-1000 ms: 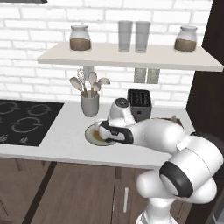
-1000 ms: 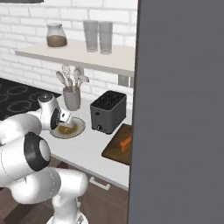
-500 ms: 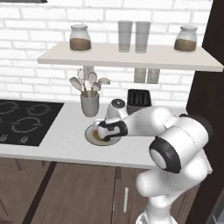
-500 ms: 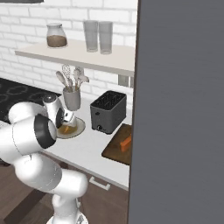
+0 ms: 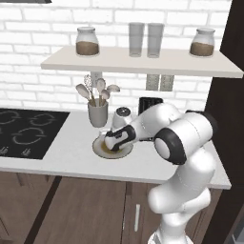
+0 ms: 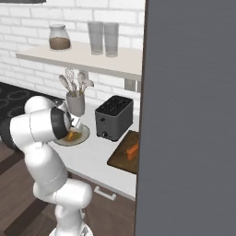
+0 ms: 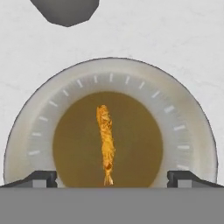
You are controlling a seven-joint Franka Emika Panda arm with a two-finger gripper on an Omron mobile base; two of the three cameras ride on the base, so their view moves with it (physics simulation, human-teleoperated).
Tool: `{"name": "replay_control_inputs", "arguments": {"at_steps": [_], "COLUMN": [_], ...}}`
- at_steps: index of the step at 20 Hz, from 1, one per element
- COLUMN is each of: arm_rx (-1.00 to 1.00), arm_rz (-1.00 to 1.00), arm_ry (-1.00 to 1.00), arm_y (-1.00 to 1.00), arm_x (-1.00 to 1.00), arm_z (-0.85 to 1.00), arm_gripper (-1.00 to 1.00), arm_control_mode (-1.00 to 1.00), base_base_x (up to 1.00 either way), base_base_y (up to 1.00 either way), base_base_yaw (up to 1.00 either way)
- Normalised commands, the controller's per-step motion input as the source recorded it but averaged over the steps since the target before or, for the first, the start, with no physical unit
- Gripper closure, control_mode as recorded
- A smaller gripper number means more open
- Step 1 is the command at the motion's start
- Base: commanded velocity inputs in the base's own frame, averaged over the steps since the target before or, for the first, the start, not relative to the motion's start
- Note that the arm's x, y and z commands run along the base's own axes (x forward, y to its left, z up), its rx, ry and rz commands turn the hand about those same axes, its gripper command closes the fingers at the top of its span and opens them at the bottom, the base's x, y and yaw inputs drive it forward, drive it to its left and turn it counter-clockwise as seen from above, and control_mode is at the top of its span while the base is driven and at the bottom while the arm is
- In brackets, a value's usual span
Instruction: Pick up the knife from the drawer and place it on the cutting board. Then place the meat from the plate to the cutting board.
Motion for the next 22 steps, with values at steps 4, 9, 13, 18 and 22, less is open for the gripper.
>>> {"name": "replay_control_inputs", "arguments": {"at_steps": [4,9,13,18,22], "arm_rx": [0.0,0.0,0.0,0.0,0.0], "arm_rz": [0.0,0.0,0.0,0.0,0.0], "arm_ry": [0.0,0.0,0.0,0.0,0.03], "arm_y": [0.04,0.07,0.0,0.01,0.09], "arm_x": [0.25,0.13,0.09,0.25,0.36], "arm_z": [-0.24,-0.27,-0.23,-0.22,-0.28], "arm_gripper": [-1.0,-1.0,-1.0,-1.0,-1.0], "arm_control_mode": [-1.0,-1.0,-1.0,-1.0,-1.0], "base_base_x": [0.0,0.0,0.0,0.0,0.0], "base_base_y": [0.0,0.0,0.0,0.0,0.0], "base_base_yaw": [0.0,0.0,0.0,0.0,0.0]}}
